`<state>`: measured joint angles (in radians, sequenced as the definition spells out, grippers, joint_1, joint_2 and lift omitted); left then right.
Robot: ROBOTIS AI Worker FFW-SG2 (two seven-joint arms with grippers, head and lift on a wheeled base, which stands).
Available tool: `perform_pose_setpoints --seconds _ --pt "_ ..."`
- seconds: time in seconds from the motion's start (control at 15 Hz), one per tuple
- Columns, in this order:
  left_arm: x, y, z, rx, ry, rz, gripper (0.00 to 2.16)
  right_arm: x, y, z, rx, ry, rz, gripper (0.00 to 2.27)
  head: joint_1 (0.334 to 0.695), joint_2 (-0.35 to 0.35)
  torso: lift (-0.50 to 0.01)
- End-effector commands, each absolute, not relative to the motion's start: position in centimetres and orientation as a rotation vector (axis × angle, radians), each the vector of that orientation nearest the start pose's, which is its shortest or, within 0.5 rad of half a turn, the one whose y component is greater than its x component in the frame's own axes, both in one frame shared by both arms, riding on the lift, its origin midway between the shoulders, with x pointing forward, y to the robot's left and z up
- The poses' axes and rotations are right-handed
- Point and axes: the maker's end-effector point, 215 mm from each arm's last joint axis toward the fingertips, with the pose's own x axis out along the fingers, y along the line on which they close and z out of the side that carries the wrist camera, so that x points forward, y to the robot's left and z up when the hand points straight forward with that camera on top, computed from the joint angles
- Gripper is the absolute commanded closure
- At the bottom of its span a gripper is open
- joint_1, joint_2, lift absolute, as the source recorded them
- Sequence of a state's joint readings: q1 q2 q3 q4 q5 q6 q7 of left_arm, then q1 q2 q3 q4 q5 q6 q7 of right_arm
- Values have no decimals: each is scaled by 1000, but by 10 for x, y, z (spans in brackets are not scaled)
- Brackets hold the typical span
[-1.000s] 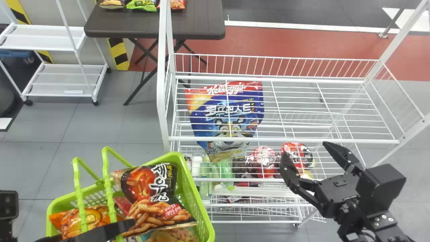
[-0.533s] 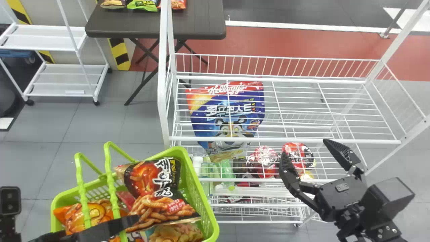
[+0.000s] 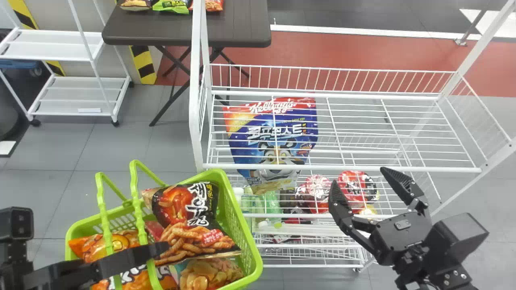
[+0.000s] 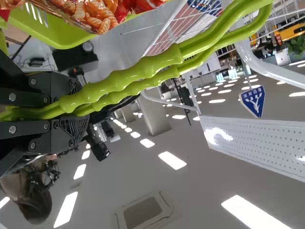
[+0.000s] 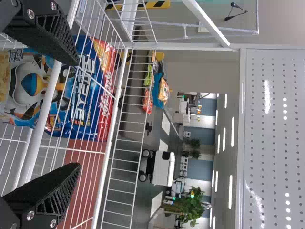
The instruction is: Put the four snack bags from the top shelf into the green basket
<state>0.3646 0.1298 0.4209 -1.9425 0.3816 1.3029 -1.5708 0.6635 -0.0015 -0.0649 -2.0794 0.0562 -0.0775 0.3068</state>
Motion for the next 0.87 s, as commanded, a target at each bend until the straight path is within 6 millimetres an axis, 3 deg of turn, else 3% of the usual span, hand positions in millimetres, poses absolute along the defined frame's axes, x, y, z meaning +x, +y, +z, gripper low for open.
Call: perform_pose_setpoints --seconds 0.0,0.8 --pt "266 172 -363 -1134 674 -1163 2145 387 -192 -369 -74 91 260 60 695 -38 0" --pt "261 178 -372 -1139 705 -1143 2148 386 -181 -367 -51 72 277 63 695 -15 0"
